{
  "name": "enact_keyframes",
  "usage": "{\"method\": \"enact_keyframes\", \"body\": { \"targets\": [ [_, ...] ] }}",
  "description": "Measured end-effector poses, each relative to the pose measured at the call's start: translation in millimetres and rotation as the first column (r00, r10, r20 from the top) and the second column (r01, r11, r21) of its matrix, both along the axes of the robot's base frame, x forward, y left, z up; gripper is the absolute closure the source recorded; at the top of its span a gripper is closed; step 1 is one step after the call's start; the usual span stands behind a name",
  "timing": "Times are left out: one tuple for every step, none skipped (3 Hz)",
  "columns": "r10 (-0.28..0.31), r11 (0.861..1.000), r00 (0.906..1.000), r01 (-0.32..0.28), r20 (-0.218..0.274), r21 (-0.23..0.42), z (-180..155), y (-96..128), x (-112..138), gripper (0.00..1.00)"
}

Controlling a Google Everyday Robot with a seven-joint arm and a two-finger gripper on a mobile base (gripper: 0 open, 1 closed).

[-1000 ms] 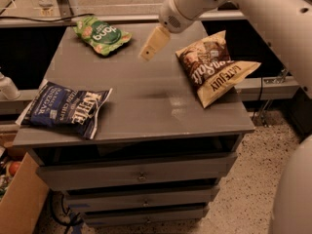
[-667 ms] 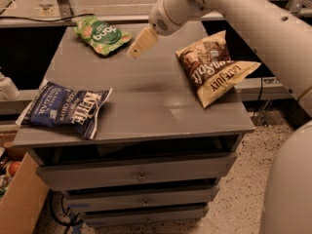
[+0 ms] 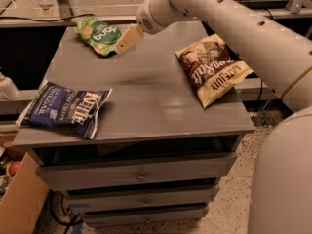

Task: Move green rice chip bag near brown chip bag

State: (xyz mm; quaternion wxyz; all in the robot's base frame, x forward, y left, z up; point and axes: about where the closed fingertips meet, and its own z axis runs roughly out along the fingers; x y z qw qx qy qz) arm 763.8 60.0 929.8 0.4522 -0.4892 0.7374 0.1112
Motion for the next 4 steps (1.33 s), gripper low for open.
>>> {"method": "enact_keyframes", "body": {
  "targets": [
    [-0.013, 0.999, 0.9999, 0.013, 0.011, 0.029, -15, 13, 18, 0.00],
    [-0.050, 0.996, 0.9988, 0.049, 0.005, 0.072, -39, 27, 47, 0.00],
    [-0.060, 0.993, 0.9981, 0.060, -0.012, 0.106, -53, 45, 71, 0.00],
    [-0.039, 0.991, 0.9988, 0.043, -0.029, 0.129, -62, 72, 89, 0.00]
  ]
}}
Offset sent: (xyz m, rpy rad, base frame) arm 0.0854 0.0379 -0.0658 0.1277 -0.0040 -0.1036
